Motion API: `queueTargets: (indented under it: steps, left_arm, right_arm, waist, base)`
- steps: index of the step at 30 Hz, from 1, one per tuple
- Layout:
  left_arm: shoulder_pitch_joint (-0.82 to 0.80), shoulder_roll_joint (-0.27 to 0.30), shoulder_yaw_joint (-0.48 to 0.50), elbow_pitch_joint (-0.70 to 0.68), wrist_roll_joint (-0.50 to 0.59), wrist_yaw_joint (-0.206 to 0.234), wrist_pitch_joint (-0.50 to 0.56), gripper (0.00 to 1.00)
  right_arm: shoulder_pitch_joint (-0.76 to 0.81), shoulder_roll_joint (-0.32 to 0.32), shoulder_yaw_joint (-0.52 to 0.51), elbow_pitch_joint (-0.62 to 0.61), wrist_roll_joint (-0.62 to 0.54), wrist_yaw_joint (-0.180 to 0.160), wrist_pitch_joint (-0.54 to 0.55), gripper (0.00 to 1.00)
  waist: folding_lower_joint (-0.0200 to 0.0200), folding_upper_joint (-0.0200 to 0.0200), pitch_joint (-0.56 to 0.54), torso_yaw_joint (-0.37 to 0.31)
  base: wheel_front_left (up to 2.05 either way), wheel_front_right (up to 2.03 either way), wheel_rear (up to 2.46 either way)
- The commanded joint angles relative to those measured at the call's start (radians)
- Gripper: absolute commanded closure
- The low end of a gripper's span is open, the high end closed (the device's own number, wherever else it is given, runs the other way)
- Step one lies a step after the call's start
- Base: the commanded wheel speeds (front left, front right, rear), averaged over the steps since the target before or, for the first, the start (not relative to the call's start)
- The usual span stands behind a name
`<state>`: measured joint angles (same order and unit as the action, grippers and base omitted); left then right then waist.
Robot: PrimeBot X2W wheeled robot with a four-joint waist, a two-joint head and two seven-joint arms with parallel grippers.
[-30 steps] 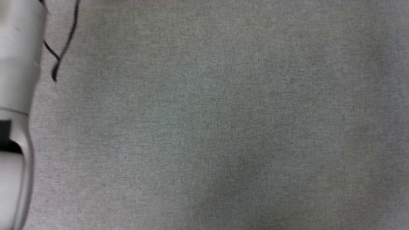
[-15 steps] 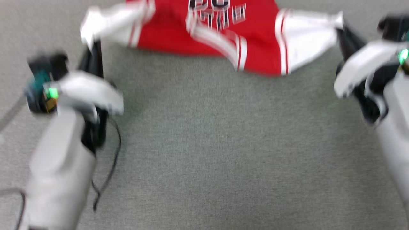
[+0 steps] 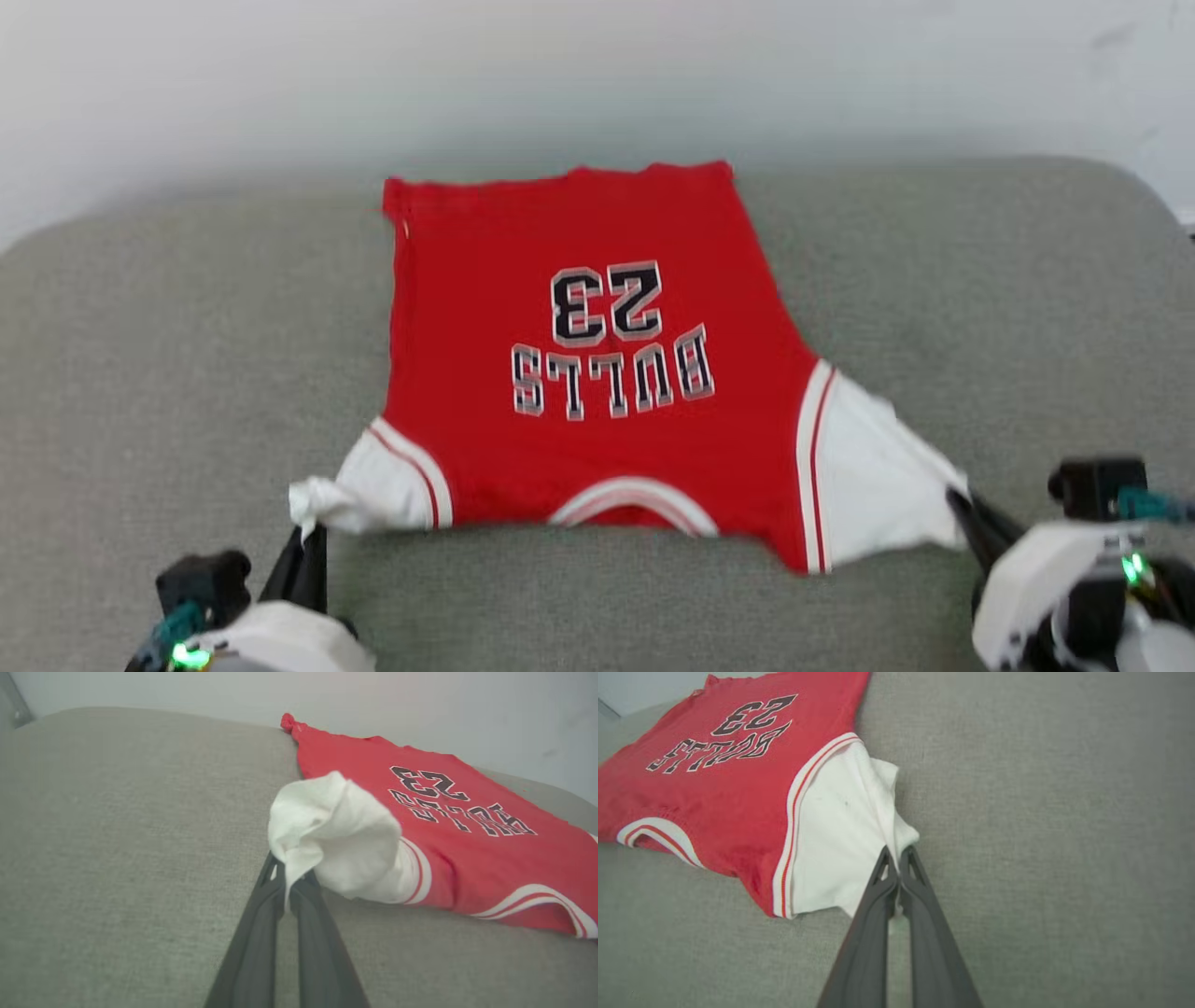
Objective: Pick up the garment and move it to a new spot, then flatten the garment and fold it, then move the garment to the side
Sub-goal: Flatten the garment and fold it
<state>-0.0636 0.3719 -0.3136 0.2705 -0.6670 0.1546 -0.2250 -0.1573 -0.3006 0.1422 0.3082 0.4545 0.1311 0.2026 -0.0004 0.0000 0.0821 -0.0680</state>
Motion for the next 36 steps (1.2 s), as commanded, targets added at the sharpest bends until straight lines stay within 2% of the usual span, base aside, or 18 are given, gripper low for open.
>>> queueTargets:
  steps: [1,6,10,11,12,15,20,21,24,27,32,36]
  left_arm:
    - [0.042,0.014,0.001,-0.033,0.001,0.019,0.01,1.0]
    - [0.193,0.044,-0.011,-0.187,0.001,0.089,0.078,1.0]
    - [0.276,0.065,-0.017,-0.277,0.001,0.13,0.122,1.0]
    - [0.289,0.067,-0.02,-0.295,0.003,0.137,0.129,1.0]
    - [0.296,0.069,-0.02,-0.31,0.004,0.144,0.133,1.0]
    - [0.301,0.072,-0.024,-0.349,0.015,0.157,0.136,1.0]
    - [0.27,0.076,-0.031,-0.411,0.042,0.181,0.144,1.0]
    - [0.27,0.076,-0.031,-0.411,0.042,0.181,0.144,1.0]
    - [0.239,0.078,-0.033,-0.446,0.06,0.189,0.145,1.0]
    - [0.187,0.079,-0.039,-0.478,0.08,0.183,0.142,1.0]
    - [0.074,0.065,-0.064,-0.502,0.117,0.158,0.127,1.0]
    - [-0.014,0.046,-0.091,-0.494,0.142,0.128,0.112,1.0]
  right_arm:
    - [0.067,0.009,-0.027,-0.044,-0.018,-0.001,0.031,1.0]
    - [0.329,0.084,-0.129,-0.242,-0.058,-0.001,0.211,1.0]
    - [0.472,0.141,-0.174,-0.371,-0.098,-0.001,0.347,1.0]
    - [0.491,0.152,-0.18,-0.394,-0.106,-0.001,0.373,0.67]
    - [0.497,0.163,-0.183,-0.417,-0.108,0.0,0.387,0.0]
    - [0.467,0.169,-0.2,-0.462,-0.125,0.0,0.386,0.0]
    - [0.294,0.17,-0.253,-0.45,-0.143,0.0,0.237,0.0]
    - [0.294,0.17,-0.253,-0.45,-0.143,0.0,0.237,0.0]
    - [0.144,0.167,-0.287,-0.379,-0.143,0.0,0.154,0.0]
    - [-0.028,0.155,-0.308,-0.277,-0.135,0.0,0.121,0.0]
    - [-0.32,0.088,-0.312,-0.094,-0.123,0.0,0.165,0.0]
    - [-0.527,0.014,-0.28,0.055,-0.125,0.0,0.289,0.0]
  waist:
    - [0.0004,0.0,-0.041,-0.006]
    - [0.0004,0.0,-0.078,-0.002]
    - [0.0004,0.0,-0.088,-0.005]
    - [0.0004,0.0,-0.088,-0.005]
    - [0.0004,0.0,-0.088,-0.005]
    - [0.0004,0.0,-0.087,-0.001]
    - [0.0004,0.0,-0.066,0.016]
    - [0.0004,0.0,-0.066,0.016]
    - [0.0004,0.0,-0.025,0.037]
    - [0.0004,0.0,0.044,0.072]
    - [0.0004,0.0,0.183,0.149]
    - [0.0004,0.0,0.274,0.206]
  base:
    - [0.0,0.0,0.0]
    - [0.0,0.0,0.0]
    - [0.0,0.0,0.0]
    - [0.0,0.0,0.0]
    - [0.0,0.0,0.0]
    - [0.0,0.0,0.0]
    - [0.0,0.0,0.0]
    - [0.0,0.0,0.0]
    - [0.0,0.0,0.0]
    - [0.0,0.0,0.0]
    - [0.0,0.0,0.0]
    - [0.0,0.0,0.0]
